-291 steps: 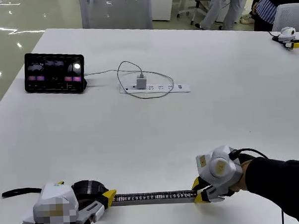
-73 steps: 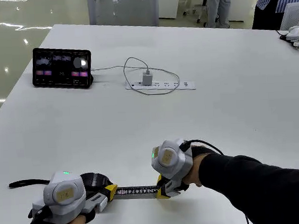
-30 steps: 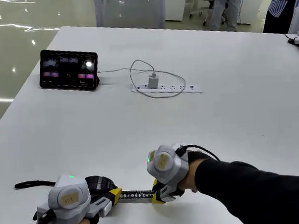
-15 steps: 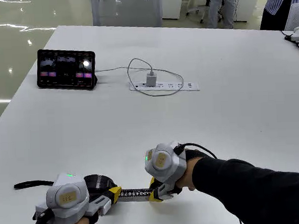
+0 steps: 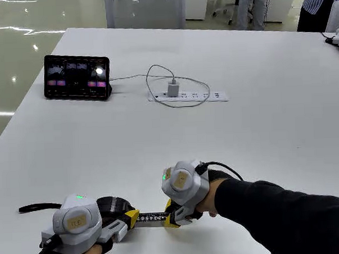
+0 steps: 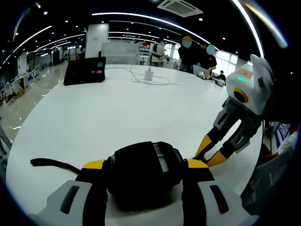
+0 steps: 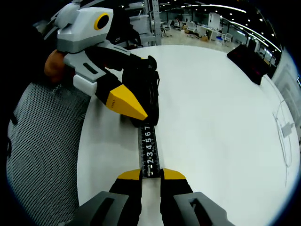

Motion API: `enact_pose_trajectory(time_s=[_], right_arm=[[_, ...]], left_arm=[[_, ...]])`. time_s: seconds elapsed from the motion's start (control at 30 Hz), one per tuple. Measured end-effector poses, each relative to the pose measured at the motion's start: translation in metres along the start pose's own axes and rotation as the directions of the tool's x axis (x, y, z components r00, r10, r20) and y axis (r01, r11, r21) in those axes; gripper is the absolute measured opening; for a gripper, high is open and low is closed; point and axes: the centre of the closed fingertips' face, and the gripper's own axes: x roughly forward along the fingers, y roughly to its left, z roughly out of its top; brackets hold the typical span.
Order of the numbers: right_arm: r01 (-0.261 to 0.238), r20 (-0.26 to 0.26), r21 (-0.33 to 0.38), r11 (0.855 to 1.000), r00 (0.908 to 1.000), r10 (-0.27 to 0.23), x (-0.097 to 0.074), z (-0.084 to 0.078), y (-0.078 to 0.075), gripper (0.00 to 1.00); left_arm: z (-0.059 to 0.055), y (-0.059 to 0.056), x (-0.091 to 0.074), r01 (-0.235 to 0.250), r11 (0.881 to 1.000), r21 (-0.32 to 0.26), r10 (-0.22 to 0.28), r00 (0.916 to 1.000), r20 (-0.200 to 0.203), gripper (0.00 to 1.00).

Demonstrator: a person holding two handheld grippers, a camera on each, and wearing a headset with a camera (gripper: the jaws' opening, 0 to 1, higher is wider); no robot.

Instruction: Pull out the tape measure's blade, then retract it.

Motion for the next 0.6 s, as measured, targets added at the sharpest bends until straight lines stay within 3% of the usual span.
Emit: enact_pose_trajectory(time_s=[0.6], right_arm=[[0.006,0.012,-0.01,1.0,0.9999,-0.006,0.0055,0.0098,0.0,0.1]], left_arm=[[0.0,-0.0003,-0.0007,0.008,1.0,-0.009,-0.008,0.9999,0.009,0.59]])
